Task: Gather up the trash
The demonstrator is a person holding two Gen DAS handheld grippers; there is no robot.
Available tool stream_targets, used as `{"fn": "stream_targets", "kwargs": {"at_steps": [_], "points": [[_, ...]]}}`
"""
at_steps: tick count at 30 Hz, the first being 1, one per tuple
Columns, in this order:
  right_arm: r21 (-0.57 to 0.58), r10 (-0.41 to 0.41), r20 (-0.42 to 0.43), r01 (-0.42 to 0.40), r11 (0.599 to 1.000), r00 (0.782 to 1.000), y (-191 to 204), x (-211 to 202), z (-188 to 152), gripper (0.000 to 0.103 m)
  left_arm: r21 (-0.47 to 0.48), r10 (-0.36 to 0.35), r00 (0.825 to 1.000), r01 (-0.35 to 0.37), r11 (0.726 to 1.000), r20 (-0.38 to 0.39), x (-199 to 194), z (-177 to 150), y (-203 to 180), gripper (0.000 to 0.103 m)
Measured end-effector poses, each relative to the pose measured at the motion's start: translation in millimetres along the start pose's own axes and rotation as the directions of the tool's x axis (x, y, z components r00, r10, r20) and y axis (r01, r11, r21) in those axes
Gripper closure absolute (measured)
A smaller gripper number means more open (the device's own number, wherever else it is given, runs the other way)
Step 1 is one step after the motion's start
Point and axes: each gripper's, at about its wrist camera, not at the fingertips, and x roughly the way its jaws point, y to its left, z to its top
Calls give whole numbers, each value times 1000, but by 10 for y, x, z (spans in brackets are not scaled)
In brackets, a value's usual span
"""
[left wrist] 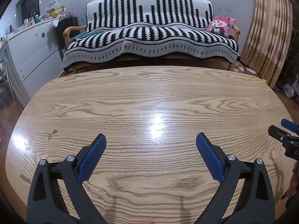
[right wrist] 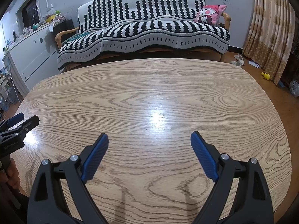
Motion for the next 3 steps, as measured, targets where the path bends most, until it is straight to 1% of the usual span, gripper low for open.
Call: {"fn": "stream_targets", "kwargs": {"at_steps": [3], "points": [[4, -5, -2, 5, 1000, 1000, -13, 12, -5, 17, -11, -10, 1000, 10, 1000, -9, 24, 6, 35, 9]]}}
